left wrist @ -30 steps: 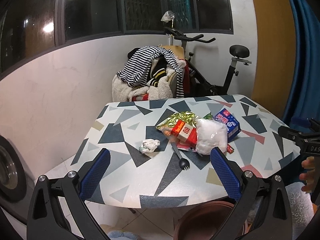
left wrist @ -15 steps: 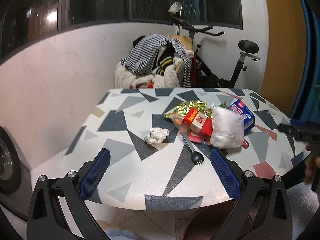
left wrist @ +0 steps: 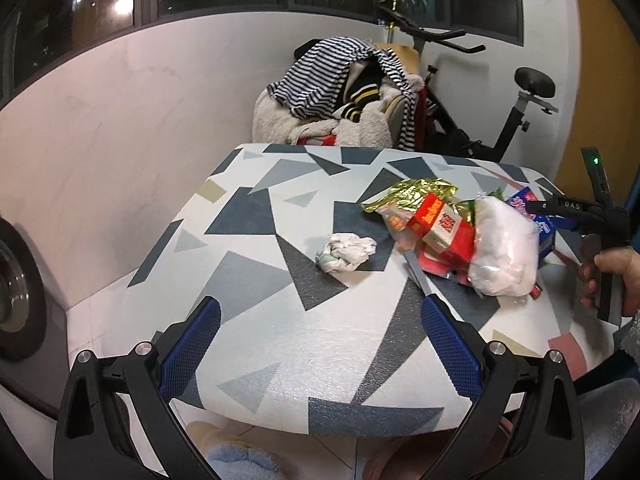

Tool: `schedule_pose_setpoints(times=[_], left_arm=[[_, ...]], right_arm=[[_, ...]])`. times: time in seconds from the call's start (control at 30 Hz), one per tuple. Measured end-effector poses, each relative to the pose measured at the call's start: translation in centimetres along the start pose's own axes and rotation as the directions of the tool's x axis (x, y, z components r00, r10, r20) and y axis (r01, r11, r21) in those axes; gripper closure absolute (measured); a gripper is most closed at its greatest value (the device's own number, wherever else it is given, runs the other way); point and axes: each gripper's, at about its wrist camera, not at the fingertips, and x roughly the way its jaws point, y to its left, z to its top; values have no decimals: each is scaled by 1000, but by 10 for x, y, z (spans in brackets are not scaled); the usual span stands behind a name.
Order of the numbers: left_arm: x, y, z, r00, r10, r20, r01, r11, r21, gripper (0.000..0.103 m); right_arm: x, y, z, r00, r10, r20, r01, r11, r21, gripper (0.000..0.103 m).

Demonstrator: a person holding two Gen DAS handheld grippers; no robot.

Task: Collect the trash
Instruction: 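Grasp the blue ice cream box with the right tool while the left tool grasps the white tissue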

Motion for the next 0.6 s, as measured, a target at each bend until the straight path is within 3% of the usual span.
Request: schedule_pose_setpoints(times=[0.07,0.17,0.3,0.33,0.47,0.6], left_arm=[[4,1,0,1000,2,-10,-2,1000,-9,5],[8,1,1,1000,4,-14,-4,1000,-11,5],[10,-1,1,1000,6,-22,-7,1000,-12,5],[10,-2,1,1000,4,-21,-5,1000,-15,5],[11,-2,4,1000,-15,-26,14,999,-35,8],[15,-3,7,998,-40,-41,37,998,-52,14]], right_arm=[[11,-6,-1,998,54,-32,-53,998,45,7],[18,-13,-5,984,169,-57,-160,977,138,24],[-6,-6,-8,986,166,-2,-165,977,133,53],[-13,-5,-8,987,159,15,-159,979,124,56],[-53,7,-5,992,50,116,-52,998,17,59],[-83,25,-9,963,-162,215,194,972,-135,60]])
